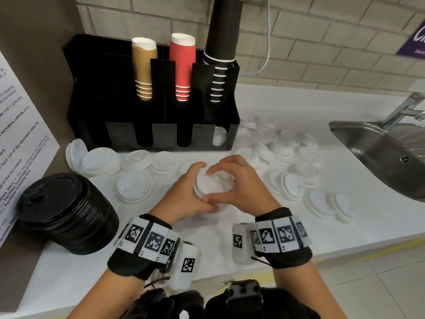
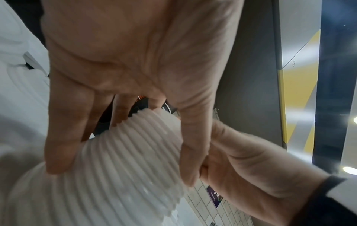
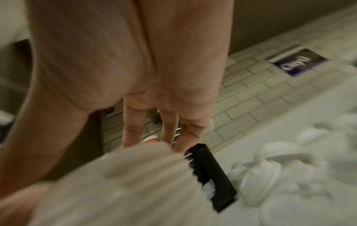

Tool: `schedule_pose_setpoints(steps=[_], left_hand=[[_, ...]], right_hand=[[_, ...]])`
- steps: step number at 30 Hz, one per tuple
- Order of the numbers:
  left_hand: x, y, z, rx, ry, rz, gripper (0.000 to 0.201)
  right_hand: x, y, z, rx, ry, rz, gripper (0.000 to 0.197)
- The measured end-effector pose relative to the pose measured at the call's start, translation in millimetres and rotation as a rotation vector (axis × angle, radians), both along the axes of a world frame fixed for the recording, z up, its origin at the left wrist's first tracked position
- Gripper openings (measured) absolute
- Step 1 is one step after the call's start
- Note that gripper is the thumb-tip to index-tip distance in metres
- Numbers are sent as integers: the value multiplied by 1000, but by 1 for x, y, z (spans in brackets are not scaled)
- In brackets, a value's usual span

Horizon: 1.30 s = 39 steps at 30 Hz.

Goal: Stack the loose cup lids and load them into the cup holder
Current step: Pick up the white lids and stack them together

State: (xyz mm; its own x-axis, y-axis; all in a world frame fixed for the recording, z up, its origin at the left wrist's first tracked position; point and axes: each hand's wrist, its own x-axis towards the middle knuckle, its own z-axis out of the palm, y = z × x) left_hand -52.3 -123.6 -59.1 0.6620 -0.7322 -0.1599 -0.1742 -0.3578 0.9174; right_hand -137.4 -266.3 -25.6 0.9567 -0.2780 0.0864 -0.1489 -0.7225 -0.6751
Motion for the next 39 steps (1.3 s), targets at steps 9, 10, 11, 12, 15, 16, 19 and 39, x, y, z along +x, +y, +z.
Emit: schedule_pose_setpoints(steps=[9,10,11,12,15,16,19,39], left_hand=[[2,5,-2,12,-9,-9,96],[1,5,-1,10,-10,-11,97],[1,4,-1,9,-14,-13,97],[1,3,0,10,-19,-14,97],[2,3,0,17,-26,-5,98],[2,3,-1,19,-25,0,99],[3,6,-2,18,-29,17,98],[0,1,-2,-19,-75,8,85]], right_hand=[[7,-87,-14,-251,679,-174,78],[10,-86,-18,-250,692,-140,83],[14,-84,-22,-251,684,-115,85],[17,-83,-25,-257,672,-97,85],[19,-83,-28,-303,614,-70,77],[16,-84,-27,-313,559,-76,77],[9,-84,-24,-345,305,-121,83],[-48,-134,-29,28,440,-745,80]])
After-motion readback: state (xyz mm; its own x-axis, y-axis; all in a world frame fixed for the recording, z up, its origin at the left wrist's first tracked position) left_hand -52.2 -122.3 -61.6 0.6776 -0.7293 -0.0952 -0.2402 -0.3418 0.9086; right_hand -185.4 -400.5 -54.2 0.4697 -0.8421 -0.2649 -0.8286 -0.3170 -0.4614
